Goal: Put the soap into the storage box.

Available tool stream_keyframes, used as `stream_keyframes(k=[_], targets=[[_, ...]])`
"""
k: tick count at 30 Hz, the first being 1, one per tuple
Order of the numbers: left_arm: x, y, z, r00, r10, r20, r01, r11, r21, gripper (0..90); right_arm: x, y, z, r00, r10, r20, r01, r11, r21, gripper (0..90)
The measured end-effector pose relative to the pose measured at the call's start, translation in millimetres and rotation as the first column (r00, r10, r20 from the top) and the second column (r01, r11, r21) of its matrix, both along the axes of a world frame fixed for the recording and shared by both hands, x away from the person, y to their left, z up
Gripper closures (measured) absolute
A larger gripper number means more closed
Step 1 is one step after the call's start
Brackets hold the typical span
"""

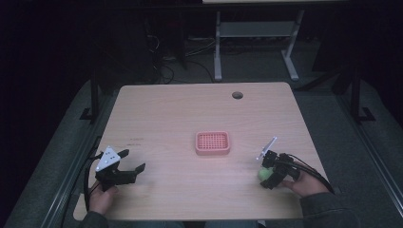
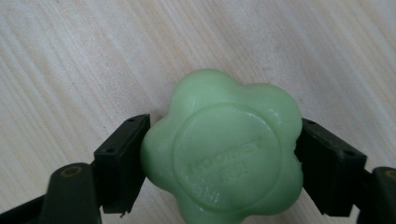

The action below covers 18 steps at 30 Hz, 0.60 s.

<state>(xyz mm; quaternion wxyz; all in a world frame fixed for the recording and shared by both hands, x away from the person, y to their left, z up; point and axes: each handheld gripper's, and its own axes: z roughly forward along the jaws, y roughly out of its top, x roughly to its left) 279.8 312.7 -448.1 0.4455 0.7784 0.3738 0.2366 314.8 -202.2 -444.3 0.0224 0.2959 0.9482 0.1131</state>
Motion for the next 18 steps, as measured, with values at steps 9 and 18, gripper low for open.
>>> stream_keyframes(k=[9,18], targets=[[0.1,0.1,0.1,1.0000,-0.001,-0.001,0.001,1.0000,0.003,14.1,-0.6,0.5,0.2,1.0000,0.000,0.003,0.000,1.0000,-0.003,24.7],[0.2,1.2,0.0,1.0000,0.003,0.005,-0.003,1.0000,0.000,14.1,-1.7,-0.2,0.3,0.9998,0.011,0.017,-0.011,0.9999,0.002,25.2]])
